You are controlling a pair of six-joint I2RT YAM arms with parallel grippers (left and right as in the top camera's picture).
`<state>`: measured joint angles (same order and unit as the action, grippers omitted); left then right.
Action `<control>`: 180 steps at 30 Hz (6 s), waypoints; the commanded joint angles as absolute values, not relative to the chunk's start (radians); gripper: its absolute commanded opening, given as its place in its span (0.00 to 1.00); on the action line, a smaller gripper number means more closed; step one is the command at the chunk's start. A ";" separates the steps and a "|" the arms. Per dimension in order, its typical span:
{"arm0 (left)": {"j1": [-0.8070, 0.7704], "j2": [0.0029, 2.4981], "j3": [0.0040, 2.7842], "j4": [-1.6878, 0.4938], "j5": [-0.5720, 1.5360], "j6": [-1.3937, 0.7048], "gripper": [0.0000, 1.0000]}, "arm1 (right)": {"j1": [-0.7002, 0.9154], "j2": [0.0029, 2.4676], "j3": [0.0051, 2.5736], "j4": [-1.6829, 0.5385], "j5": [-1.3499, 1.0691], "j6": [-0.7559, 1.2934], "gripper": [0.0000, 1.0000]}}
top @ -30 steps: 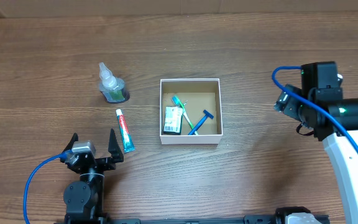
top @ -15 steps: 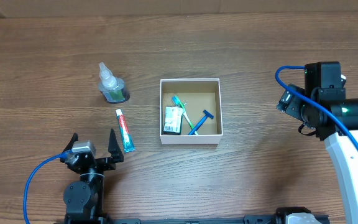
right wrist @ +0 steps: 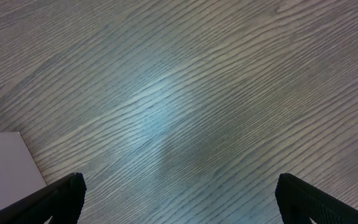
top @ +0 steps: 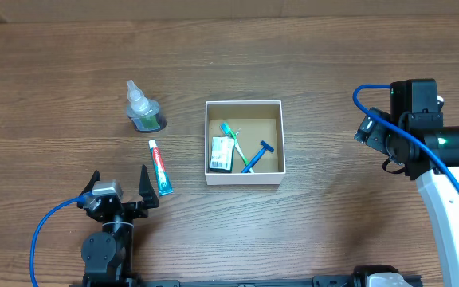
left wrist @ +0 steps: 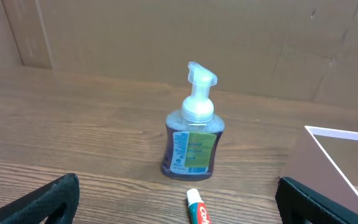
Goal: Pack container
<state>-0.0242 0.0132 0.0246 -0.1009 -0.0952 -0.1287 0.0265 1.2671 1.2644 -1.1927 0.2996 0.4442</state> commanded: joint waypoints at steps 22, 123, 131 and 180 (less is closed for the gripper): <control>-0.020 0.004 0.020 -0.096 -0.104 -0.138 1.00 | 0.023 1.259 1.270 -1.188 0.313 0.446 1.00; -0.020 1.579 1.202 -0.365 -0.033 -0.165 0.30 | 0.023 1.260 1.270 -1.188 0.313 0.446 1.00; -0.034 1.462 1.265 -0.393 -0.033 -0.157 0.26 | 0.023 1.259 1.270 -1.188 0.313 0.446 1.00; -0.569 1.906 1.600 -0.548 -0.168 -0.292 0.29 | 0.023 1.259 1.270 -1.188 0.313 0.446 1.00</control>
<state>-0.5694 1.9099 1.5707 -0.5240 -0.1513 -0.2859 0.0261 1.2671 1.2636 -1.1912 0.2996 0.4438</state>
